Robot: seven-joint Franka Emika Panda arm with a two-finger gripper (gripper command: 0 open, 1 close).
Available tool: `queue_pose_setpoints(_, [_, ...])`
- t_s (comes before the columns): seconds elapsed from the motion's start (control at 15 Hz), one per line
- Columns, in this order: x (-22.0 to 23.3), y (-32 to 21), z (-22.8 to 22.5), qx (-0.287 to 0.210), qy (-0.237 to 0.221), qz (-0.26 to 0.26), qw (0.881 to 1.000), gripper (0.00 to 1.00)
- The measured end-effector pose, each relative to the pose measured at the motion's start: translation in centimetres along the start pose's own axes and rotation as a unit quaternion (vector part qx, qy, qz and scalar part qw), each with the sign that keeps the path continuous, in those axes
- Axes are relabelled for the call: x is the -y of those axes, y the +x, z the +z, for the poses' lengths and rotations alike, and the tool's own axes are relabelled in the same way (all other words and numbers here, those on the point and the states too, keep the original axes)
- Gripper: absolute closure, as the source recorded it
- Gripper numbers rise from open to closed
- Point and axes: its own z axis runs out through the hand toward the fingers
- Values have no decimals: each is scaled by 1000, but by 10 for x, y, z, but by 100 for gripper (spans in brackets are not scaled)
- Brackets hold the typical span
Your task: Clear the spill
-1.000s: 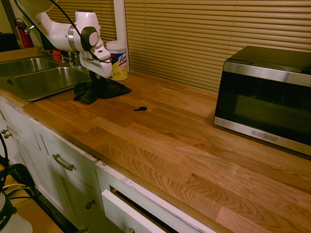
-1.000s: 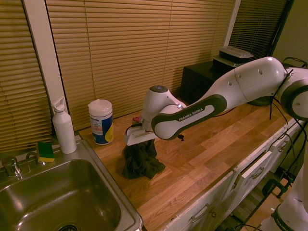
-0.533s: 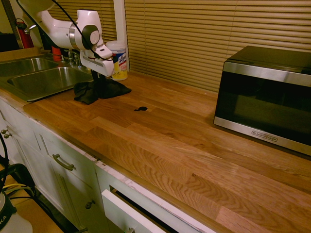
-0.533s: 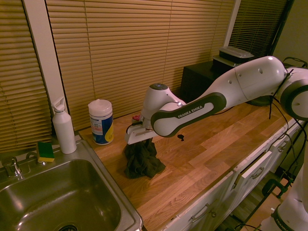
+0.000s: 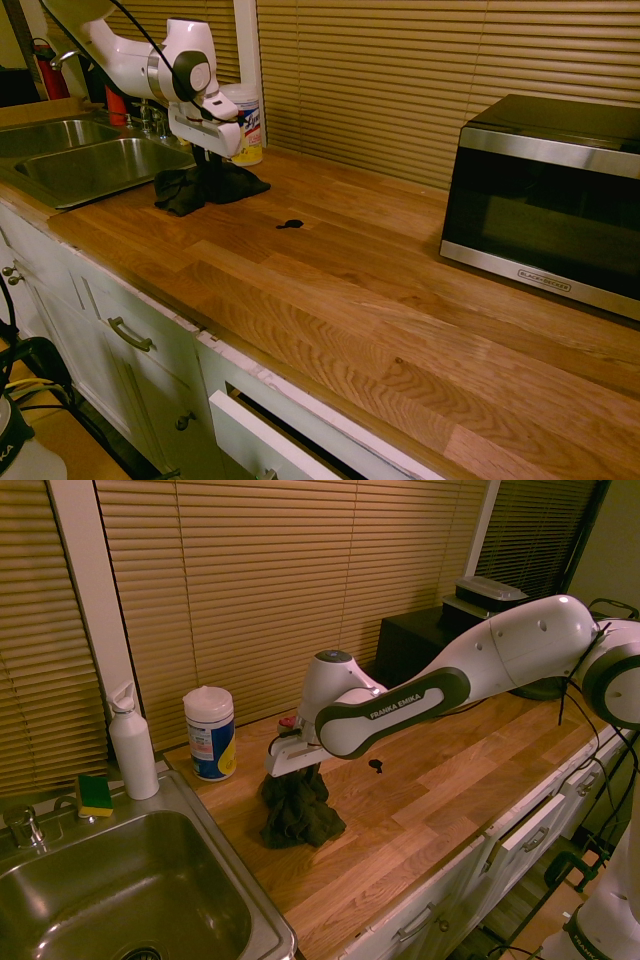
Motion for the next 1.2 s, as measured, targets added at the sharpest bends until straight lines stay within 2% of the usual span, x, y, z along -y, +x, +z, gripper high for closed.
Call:
queue_pose_setpoints(0.4, [-45, 80, -10, -16, -22, 8, 1000, 100])
queue_pose_setpoints(0.73, [-111, 155, -20, -21, -29, 31, 999, 100])
queue_pose_setpoints(1.2, [-205, 196, -26, -17, -17, 64, 998, 100])
